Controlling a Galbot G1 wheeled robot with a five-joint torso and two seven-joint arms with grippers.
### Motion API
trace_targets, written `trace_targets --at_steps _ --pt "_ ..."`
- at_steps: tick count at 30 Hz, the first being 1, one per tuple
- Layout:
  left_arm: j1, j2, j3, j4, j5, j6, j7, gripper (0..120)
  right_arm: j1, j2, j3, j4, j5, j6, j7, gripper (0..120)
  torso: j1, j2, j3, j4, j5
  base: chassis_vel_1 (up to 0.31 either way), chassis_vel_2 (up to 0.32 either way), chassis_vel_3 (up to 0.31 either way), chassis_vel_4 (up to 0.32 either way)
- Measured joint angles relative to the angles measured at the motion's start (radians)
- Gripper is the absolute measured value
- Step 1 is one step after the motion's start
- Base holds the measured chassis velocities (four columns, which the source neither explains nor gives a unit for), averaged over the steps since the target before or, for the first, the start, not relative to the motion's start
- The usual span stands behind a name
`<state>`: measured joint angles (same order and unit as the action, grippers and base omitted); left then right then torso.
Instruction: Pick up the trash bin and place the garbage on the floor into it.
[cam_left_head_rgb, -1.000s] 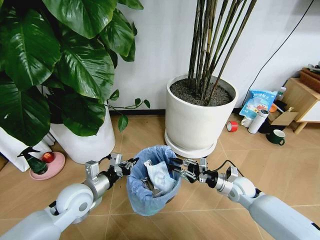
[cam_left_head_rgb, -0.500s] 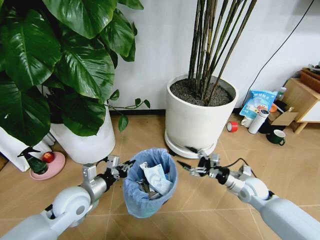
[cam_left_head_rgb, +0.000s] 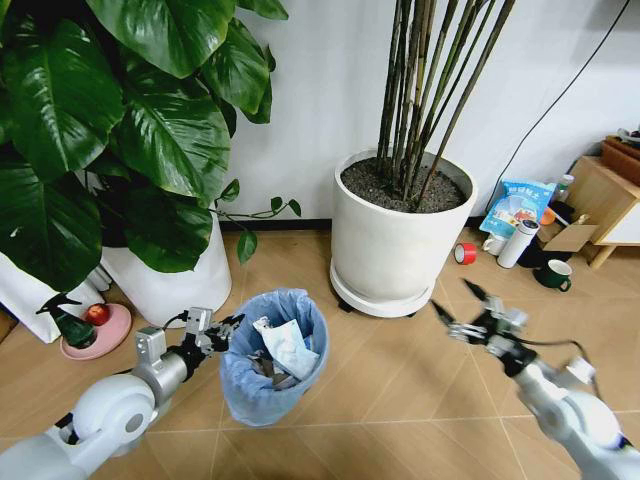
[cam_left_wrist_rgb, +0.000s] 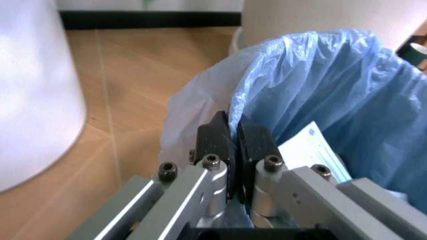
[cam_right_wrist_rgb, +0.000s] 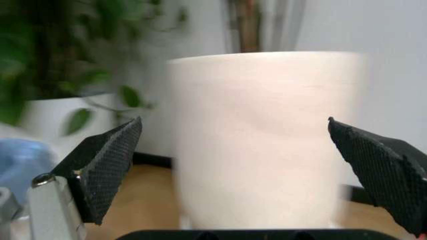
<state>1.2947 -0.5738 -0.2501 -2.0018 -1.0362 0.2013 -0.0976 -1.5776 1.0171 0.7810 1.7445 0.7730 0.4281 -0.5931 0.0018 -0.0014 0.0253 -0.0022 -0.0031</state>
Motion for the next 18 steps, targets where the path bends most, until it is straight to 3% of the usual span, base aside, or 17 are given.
trace_targets --at_steps 1,8,13,18 --pt "0.013 0.002 -0.017 0.006 0.008 -0.005 0.003 0 -0.058 0.071 0.066 0.012 -0.045 0.012 0.027 100 0.000 0.000 0.000 -0.0007 -0.0004 0.000 0.000 0.000 0.000" --pt "0.141 -0.018 -0.153 0.006 0.049 -0.008 0.019 0 -0.123 0.212 0.134 0.006 -0.087 0.024 0.056 100 0.000 0.000 0.000 0.0001 0.0000 0.000 0.000 0.000 0.000" --pt "0.228 -0.048 -0.239 0.003 0.086 -0.008 0.035 0 -0.153 0.249 0.139 0.007 -0.089 0.028 0.085 100 0.000 0.000 0.000 0.0001 -0.0001 0.000 0.000 0.000 0.000" --pt "0.325 -0.100 -0.349 -0.003 0.130 -0.015 0.059 0 -0.196 0.251 0.076 0.038 -0.056 0.023 0.185 100 0.000 0.000 0.000 0.0000 -0.0002 0.000 0.000 0.000 0.000"
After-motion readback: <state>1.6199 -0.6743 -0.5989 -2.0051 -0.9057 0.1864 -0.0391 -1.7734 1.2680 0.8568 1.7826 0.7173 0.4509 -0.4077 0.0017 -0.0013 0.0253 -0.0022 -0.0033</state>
